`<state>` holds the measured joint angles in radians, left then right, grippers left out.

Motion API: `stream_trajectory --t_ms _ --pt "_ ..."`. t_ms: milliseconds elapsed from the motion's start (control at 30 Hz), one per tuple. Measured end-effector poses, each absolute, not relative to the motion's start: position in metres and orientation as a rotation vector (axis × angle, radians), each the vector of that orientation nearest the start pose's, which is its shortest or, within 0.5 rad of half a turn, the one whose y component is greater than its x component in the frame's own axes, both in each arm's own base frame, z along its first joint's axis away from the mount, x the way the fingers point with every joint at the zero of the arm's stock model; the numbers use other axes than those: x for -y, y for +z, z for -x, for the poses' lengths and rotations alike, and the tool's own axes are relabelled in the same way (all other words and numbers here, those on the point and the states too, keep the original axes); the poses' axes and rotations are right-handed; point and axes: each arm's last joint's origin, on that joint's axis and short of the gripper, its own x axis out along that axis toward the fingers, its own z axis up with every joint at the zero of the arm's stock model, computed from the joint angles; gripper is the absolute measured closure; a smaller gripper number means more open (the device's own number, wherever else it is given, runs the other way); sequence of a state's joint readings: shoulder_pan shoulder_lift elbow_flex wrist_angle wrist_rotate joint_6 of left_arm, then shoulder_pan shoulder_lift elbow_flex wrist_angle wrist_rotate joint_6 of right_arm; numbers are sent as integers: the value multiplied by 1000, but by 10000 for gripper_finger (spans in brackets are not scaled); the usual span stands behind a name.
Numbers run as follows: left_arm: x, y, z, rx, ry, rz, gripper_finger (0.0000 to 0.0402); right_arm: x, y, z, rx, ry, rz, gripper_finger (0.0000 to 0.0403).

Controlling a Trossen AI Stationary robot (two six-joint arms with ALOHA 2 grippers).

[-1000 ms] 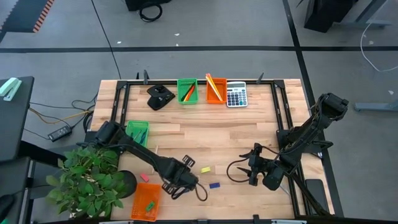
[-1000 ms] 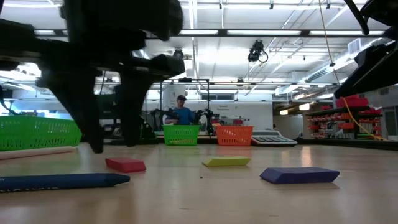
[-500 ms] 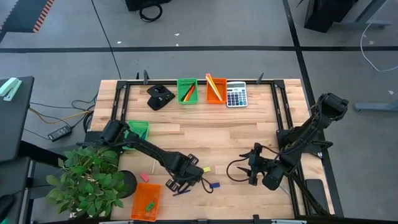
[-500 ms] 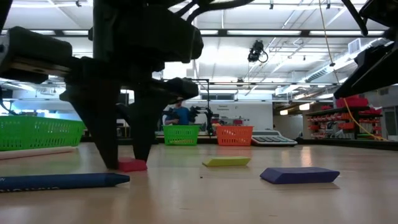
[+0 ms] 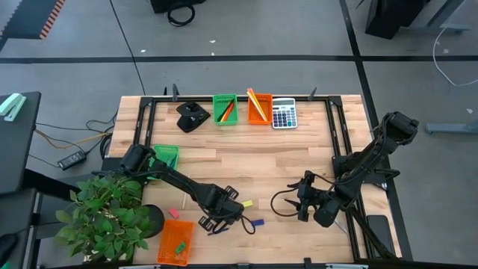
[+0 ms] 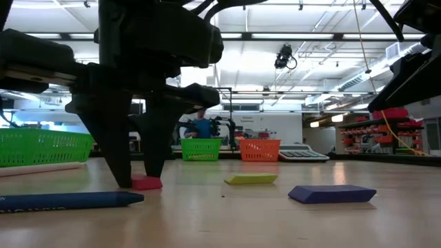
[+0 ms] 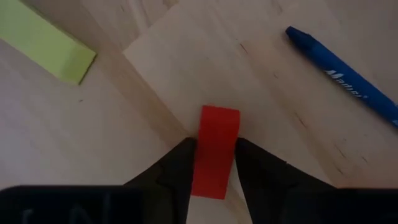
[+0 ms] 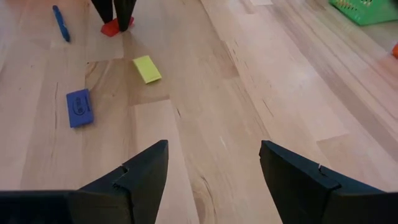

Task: Sort crayons/erasers/pens/pencils in bins
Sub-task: Put the orange eraser into the bottom orange bin

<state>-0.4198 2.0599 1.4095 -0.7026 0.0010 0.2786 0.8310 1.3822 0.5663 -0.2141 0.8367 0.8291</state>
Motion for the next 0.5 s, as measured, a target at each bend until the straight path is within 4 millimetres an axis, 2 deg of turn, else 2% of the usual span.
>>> stream_trajectory --t_ms 100,233,500 --pt "161 147 -362 -1306 -534 -516 288 -153 151 -169 -615 -276 -32 144" --pt "165 166 -365 -1311 -519 -498 311 -153 151 -169 -616 -276 -32 144" --pt "169 187 -357 -1449 -461 -438 346 -153 151 -169 -616 -276 -32 144"
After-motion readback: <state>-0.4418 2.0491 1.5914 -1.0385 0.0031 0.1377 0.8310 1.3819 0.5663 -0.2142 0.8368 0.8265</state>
